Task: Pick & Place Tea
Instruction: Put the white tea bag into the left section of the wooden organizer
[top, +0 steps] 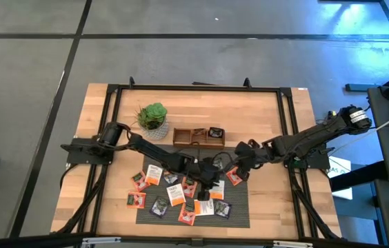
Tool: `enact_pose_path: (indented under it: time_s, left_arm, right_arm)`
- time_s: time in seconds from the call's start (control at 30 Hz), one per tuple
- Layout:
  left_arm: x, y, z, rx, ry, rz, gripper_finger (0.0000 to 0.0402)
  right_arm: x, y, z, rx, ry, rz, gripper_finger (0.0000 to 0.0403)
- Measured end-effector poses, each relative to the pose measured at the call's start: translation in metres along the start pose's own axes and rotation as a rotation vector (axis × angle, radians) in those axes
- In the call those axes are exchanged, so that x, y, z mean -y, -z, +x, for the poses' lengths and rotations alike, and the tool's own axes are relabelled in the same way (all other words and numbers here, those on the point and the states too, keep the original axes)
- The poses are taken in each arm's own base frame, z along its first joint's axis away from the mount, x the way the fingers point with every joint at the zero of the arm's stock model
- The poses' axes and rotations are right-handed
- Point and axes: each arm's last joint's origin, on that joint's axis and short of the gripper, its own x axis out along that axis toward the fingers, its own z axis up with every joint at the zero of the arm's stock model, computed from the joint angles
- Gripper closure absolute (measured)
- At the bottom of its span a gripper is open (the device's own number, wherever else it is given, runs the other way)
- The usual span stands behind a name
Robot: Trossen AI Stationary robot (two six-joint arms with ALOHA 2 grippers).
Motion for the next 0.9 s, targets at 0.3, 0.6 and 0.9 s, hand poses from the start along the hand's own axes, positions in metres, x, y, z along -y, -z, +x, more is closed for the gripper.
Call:
enact_pose_path:
  time_s: [0.3, 0.6, 0.9]
  left_arm:
    - [0.002, 0.014, -0.002, -0.126, -0.098, -0.012, 0.0343]
    - [0.016, 0.017, -0.002, -0.149, 0.030, -0.021, 0.0343]
    - [0.048, 0.012, -0.005, -0.038, 0.108, 0.024, 0.0343]
  right_arm:
    - [-0.001, -0.010, 0.003, 0.094, -0.003, -0.046, 0.0281]
    - [-0.014, -0.005, 0.017, 0.029, -0.114, -0.082, 0.0281]
    - [-0.026, 0.006, 0.053, -0.063, -0.198, -0.132, 0.0281]
